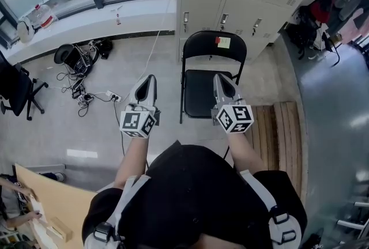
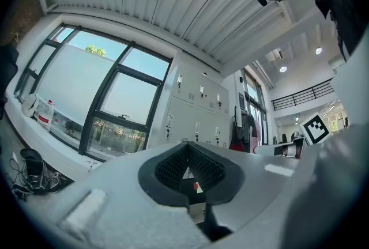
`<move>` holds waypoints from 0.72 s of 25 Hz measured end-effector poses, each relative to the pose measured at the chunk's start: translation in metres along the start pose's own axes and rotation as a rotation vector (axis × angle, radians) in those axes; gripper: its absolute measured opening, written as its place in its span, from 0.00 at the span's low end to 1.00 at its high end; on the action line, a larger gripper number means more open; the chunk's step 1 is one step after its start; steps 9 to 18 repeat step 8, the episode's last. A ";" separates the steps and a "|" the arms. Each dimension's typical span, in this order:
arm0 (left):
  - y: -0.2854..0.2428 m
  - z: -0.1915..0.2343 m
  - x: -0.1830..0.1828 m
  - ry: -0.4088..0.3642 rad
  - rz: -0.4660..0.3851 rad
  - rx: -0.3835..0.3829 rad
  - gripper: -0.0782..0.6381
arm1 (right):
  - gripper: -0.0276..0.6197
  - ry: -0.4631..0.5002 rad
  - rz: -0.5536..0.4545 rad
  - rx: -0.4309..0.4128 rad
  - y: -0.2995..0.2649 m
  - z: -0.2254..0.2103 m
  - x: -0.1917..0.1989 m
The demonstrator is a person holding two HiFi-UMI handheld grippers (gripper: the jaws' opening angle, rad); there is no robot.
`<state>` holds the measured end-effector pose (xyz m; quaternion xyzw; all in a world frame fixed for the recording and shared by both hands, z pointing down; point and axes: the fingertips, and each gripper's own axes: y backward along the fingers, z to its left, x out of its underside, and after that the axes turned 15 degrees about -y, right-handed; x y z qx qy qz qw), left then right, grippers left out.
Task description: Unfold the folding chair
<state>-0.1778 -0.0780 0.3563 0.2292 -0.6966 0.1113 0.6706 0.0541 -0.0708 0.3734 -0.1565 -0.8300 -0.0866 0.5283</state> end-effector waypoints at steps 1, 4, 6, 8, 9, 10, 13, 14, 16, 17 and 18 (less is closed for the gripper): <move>0.000 -0.001 0.000 -0.003 -0.003 0.002 0.12 | 0.05 0.000 0.001 0.001 0.001 -0.001 0.000; 0.000 -0.004 -0.002 -0.005 -0.011 0.007 0.11 | 0.05 0.002 0.003 0.002 0.003 -0.003 0.000; 0.002 -0.005 -0.001 -0.003 -0.008 0.009 0.11 | 0.05 0.004 0.001 0.004 0.005 -0.003 0.000; 0.003 -0.006 0.000 0.000 -0.004 0.010 0.12 | 0.05 0.006 -0.002 0.005 0.008 -0.002 -0.002; 0.003 -0.006 0.000 0.000 -0.004 0.010 0.12 | 0.05 0.006 -0.002 0.005 0.008 -0.002 -0.002; 0.003 -0.006 0.000 0.000 -0.004 0.010 0.12 | 0.05 0.006 -0.002 0.005 0.008 -0.002 -0.002; 0.003 -0.006 0.000 0.000 -0.004 0.010 0.12 | 0.05 0.006 -0.002 0.005 0.008 -0.002 -0.002; 0.003 -0.006 0.000 0.000 -0.004 0.010 0.12 | 0.05 0.006 -0.002 0.005 0.008 -0.002 -0.002; 0.003 -0.006 0.000 0.000 -0.004 0.010 0.12 | 0.05 0.006 -0.002 0.005 0.008 -0.002 -0.002; 0.003 -0.006 0.000 0.000 -0.004 0.010 0.12 | 0.05 0.006 -0.002 0.005 0.008 -0.002 -0.002; 0.003 -0.006 0.000 0.000 -0.004 0.010 0.12 | 0.05 0.006 -0.002 0.005 0.008 -0.002 -0.002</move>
